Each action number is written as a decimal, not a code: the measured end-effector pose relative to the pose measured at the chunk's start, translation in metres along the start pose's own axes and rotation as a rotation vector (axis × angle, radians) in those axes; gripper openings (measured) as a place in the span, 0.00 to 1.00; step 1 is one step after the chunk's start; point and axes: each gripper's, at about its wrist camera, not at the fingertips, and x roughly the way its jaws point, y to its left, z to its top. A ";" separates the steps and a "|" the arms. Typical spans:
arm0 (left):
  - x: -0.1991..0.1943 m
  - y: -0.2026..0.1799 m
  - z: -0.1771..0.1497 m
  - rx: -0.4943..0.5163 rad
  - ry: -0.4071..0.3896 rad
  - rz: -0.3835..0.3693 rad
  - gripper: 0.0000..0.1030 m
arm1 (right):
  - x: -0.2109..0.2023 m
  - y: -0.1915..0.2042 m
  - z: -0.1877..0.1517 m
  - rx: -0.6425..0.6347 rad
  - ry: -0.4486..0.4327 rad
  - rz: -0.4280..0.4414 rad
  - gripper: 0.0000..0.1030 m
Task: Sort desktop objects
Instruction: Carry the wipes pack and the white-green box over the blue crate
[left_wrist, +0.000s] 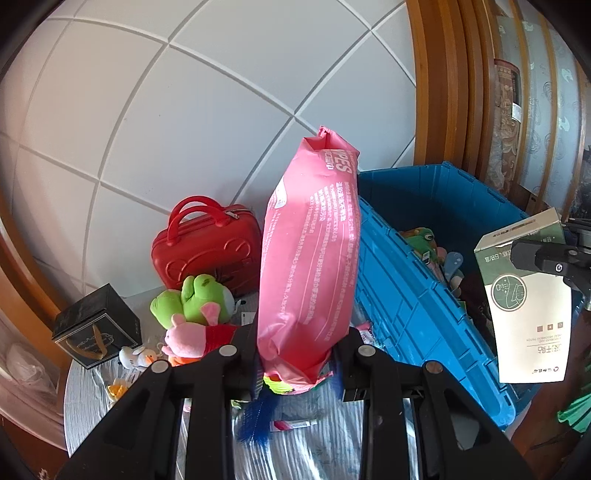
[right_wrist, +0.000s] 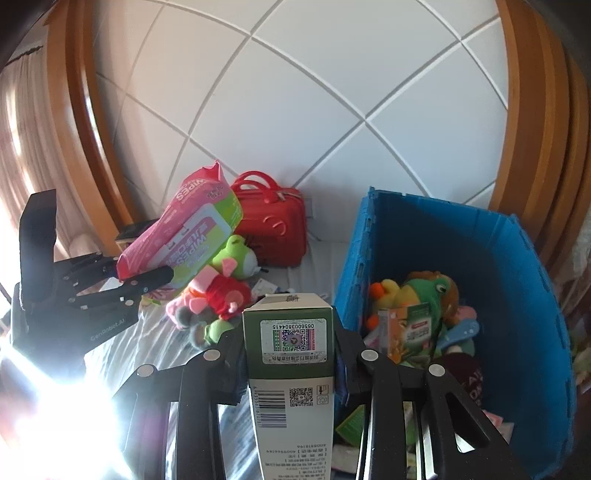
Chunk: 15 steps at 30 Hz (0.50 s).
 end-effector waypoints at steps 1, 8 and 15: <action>0.001 -0.005 0.003 0.004 -0.002 -0.006 0.26 | -0.002 -0.005 0.000 0.006 -0.003 -0.005 0.33; 0.007 -0.044 0.027 0.041 -0.023 -0.061 0.26 | -0.014 -0.039 -0.004 0.053 -0.019 -0.041 0.33; 0.015 -0.089 0.049 0.099 -0.042 -0.125 0.26 | -0.024 -0.079 -0.006 0.107 -0.033 -0.089 0.33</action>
